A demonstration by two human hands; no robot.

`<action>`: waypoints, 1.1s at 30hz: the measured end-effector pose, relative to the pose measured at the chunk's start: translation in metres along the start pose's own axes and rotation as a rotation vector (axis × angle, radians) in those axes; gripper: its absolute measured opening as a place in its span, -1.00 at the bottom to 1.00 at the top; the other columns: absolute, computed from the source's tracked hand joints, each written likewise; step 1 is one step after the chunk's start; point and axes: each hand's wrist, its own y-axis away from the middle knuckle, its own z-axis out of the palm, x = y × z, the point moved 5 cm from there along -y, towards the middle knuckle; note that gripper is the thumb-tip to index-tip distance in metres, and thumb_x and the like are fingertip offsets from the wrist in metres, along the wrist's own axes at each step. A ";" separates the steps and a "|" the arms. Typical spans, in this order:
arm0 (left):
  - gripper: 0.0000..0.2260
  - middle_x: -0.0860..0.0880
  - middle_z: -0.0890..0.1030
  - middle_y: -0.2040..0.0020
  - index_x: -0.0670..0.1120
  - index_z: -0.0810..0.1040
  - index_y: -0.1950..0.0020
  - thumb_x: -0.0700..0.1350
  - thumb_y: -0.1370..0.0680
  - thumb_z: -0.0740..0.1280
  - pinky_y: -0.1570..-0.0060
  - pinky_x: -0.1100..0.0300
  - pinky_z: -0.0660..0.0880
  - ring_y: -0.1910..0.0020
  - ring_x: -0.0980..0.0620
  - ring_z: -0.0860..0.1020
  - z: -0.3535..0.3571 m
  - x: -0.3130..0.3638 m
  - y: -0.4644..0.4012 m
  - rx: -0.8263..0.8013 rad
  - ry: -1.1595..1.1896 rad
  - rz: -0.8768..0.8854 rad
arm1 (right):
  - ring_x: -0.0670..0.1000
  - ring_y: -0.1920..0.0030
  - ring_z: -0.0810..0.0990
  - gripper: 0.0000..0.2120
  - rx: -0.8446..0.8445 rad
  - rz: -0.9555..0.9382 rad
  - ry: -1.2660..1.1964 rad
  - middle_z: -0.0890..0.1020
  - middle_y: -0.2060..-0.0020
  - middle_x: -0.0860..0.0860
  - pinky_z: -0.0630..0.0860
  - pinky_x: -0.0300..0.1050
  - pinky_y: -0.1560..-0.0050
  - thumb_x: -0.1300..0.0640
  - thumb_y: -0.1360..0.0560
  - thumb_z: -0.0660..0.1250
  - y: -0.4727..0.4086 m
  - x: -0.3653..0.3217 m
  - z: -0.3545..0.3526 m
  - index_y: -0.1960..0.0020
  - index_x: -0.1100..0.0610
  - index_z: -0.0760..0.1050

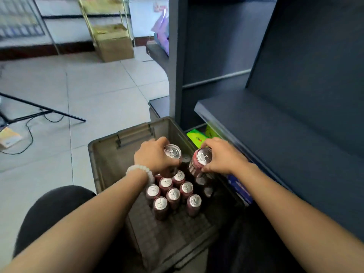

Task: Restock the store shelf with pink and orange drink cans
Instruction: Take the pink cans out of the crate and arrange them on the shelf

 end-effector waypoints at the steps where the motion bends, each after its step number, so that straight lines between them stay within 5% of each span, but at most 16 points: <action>1: -0.48 -0.05 0.58 -0.02 0.08 0.49 -0.07 0.29 -0.22 0.44 -0.02 0.06 0.49 -0.07 -0.09 0.52 -0.009 0.009 -0.007 0.008 0.027 0.010 | 0.06 -0.08 0.51 -0.44 0.038 0.008 -0.016 0.50 -0.06 -0.01 0.51 -0.02 -0.07 0.01 -0.18 0.55 -0.001 0.002 -0.016 -0.14 -0.02 0.47; 11: -0.61 0.05 0.62 0.13 0.03 0.56 0.02 0.13 -0.25 0.53 0.15 0.14 0.56 0.14 0.08 0.58 -0.050 0.114 -0.094 0.077 0.306 0.134 | 0.00 0.03 0.56 -0.51 0.390 0.201 -0.247 0.61 0.03 -0.03 0.50 -0.12 0.00 -0.08 -0.11 0.58 -0.028 0.084 -0.143 0.00 -0.05 0.53; 15: -0.66 0.12 0.61 0.21 0.10 0.55 0.10 0.13 -0.23 0.55 0.32 0.36 0.41 0.23 0.22 0.55 -0.042 0.156 -0.144 0.091 0.332 0.196 | 0.03 -0.03 0.54 -0.46 0.428 0.247 -0.185 0.54 -0.02 0.01 0.51 -0.06 -0.08 -0.08 -0.13 0.57 -0.051 0.118 -0.174 -0.07 -0.04 0.53; 27: -0.60 0.07 0.63 0.10 0.08 0.57 0.04 0.13 -0.20 0.56 0.17 0.25 0.52 0.15 0.13 0.59 0.018 0.252 -0.300 -0.003 0.391 0.273 | 0.08 -0.04 0.55 -0.53 0.549 0.471 -0.204 0.51 -0.05 0.06 0.52 -0.10 -0.02 -0.06 -0.21 0.56 -0.120 0.220 -0.193 -0.07 0.01 0.55; 33: -0.70 0.12 0.58 0.20 0.07 0.57 0.07 0.02 -0.28 0.56 0.36 0.44 0.39 0.28 0.28 0.51 0.047 0.290 -0.345 -0.098 0.411 0.336 | 0.14 -0.05 0.55 -0.52 0.557 0.546 -0.132 0.46 -0.08 0.09 0.49 -0.12 0.08 -0.05 -0.28 0.52 -0.144 0.246 -0.191 -0.13 0.08 0.51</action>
